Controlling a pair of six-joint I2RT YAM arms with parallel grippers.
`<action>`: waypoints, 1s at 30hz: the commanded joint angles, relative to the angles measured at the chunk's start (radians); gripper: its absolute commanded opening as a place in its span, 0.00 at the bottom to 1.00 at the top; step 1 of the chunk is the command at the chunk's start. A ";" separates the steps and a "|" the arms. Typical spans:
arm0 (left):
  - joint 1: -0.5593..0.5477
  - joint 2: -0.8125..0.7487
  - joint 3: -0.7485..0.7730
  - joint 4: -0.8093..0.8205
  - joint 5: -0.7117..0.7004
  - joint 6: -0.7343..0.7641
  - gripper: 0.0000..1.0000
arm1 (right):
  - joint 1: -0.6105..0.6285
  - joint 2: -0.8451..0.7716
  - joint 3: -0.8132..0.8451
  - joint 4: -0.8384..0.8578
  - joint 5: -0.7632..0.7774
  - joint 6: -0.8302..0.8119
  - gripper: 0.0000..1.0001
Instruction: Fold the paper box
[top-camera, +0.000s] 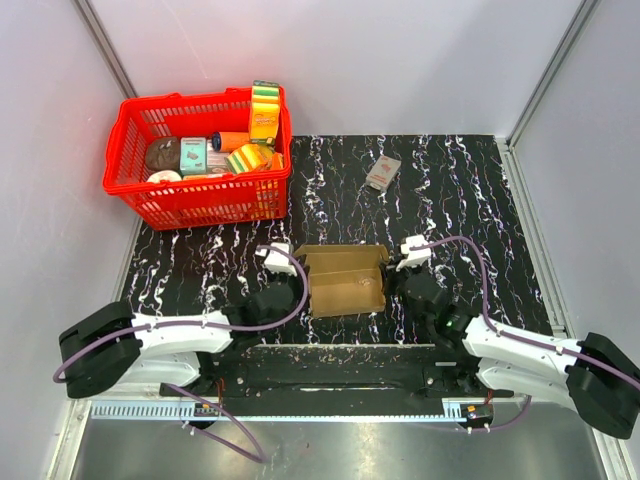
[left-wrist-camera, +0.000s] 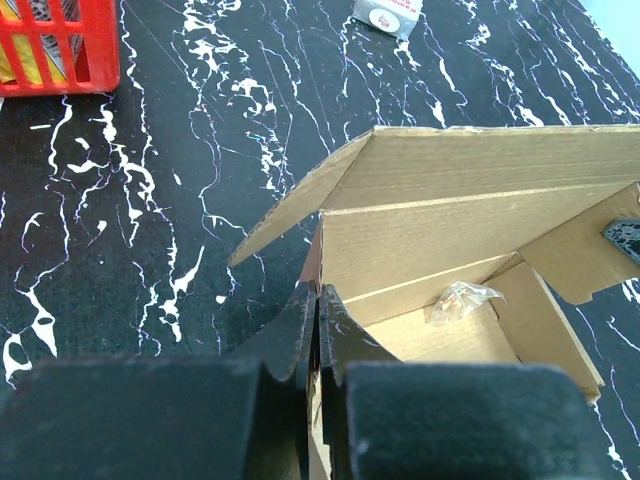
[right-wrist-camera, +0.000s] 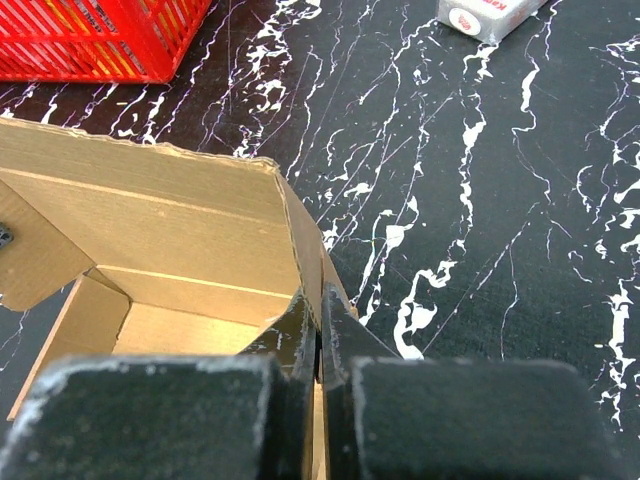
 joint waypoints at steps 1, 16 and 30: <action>-0.068 0.030 -0.007 0.078 0.052 -0.064 0.00 | 0.062 -0.018 -0.011 0.085 -0.024 0.049 0.00; -0.182 0.053 -0.011 -0.005 -0.079 -0.145 0.00 | 0.214 -0.075 -0.019 -0.061 0.102 0.130 0.00; -0.280 0.058 -0.008 -0.131 -0.195 -0.253 0.00 | 0.283 -0.098 -0.019 -0.201 0.167 0.254 0.00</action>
